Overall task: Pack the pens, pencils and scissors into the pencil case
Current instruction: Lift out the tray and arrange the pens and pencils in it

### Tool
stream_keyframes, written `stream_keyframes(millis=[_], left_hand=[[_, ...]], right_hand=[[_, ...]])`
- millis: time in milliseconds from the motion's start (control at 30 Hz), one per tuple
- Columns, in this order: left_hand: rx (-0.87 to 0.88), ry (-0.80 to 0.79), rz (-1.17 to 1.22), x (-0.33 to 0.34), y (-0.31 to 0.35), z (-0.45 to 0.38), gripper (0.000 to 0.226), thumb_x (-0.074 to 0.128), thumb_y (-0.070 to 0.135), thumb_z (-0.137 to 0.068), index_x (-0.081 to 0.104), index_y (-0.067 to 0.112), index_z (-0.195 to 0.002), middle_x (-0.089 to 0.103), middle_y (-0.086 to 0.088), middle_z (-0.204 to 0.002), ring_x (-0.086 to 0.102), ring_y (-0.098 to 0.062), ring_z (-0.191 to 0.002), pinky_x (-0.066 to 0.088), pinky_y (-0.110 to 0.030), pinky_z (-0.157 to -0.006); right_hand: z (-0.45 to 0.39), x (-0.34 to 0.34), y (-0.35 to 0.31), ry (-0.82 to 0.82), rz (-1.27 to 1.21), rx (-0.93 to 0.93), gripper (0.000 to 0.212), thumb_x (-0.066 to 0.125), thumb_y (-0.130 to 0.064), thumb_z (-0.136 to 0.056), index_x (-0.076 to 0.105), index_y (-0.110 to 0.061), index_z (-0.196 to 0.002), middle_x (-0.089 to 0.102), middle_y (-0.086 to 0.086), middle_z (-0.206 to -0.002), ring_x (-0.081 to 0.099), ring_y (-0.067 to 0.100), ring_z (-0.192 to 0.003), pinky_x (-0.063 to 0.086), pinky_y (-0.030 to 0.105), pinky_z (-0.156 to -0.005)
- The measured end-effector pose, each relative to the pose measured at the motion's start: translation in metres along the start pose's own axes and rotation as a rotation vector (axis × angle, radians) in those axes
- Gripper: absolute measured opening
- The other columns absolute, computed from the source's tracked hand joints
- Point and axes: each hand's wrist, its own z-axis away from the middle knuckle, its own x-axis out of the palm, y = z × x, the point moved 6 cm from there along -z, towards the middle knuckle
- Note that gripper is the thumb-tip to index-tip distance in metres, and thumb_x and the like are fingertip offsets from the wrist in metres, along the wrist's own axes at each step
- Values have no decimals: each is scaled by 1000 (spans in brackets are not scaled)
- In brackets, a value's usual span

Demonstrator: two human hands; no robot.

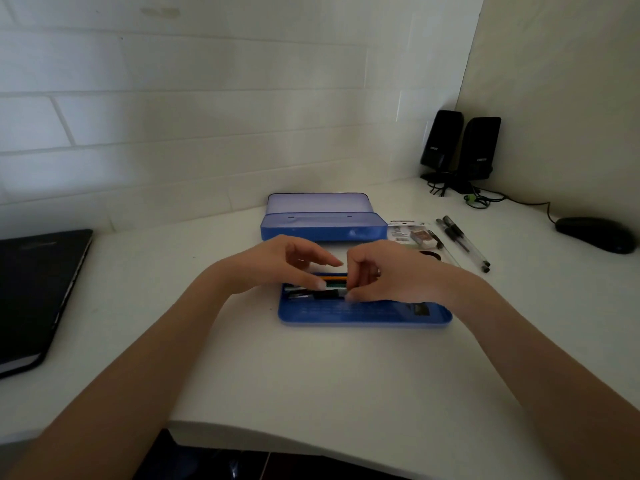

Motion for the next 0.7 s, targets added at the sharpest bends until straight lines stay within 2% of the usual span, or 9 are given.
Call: stream_keyframes(millis=[100, 200, 267, 367, 467, 600, 700], left_hand=[[-34, -41, -89, 2, -3, -2, 40, 82, 16, -70, 71, 35, -103, 70, 17, -112, 61, 2, -108, 46, -9, -91], [-34, -61, -126, 3, -5, -3, 40, 83, 20, -69, 71, 36, -104, 69, 17, -112, 61, 1, -109, 46, -10, -91], [-25, -70, -110, 4, -5, -2, 41, 83, 20, -69, 71, 36, -104, 69, 18, -113, 61, 1, -109, 45, -9, -91], [-21, -91, -92, 4, -6, -2, 40, 82, 18, -70, 71, 37, -104, 69, 18, -113, 61, 0, -109, 46, -9, -90], [-24, -99, -96, 4, -6, -3, 40, 81, 19, -71, 70, 37, -105, 68, 19, -115, 60, 1, -111, 45, -9, -92], [-38, -104, -94, 4, -7, -3, 40, 81, 20, -72, 70, 38, -106, 68, 21, -115, 59, 3, -112, 44, -7, -91], [-41, -101, -94, 4, -8, -4, 40, 81, 19, -72, 70, 36, -107, 68, 20, -115, 59, 2, -112, 44, -9, -92]], right_hand=[[-3, 8, -2, 34, 87, -7, 23, 74, -30, -76, 54, -28, -65, 57, -12, -68, 52, -1, -59, 35, 12, -53], [-2, 9, -5, 19, 77, -6, 23, 74, -32, -76, 55, -29, -64, 56, -13, -65, 52, -5, -58, 38, 10, -50], [-1, -6, 0, 77, 25, 26, 21, 75, -36, -73, 58, -28, -63, 59, -12, -64, 53, -5, -57, 39, 9, -50], [8, -52, 31, 409, -21, 140, 20, 74, -35, -75, 60, -25, -67, 60, -9, -65, 51, 1, -57, 39, 12, -52], [31, -89, 82, 689, 102, 343, 12, 69, -29, -81, 62, -19, -82, 62, -2, -79, 52, 8, -67, 39, 21, -58], [58, -96, 150, 700, 167, 701, 25, 66, -31, -83, 65, -15, -103, 64, 11, -104, 60, 23, -84, 50, 38, -78], [60, -87, 167, 679, 153, 753, 31, 65, -31, -84, 64, -14, -110, 61, 13, -113, 57, 29, -103, 49, 41, -87]])
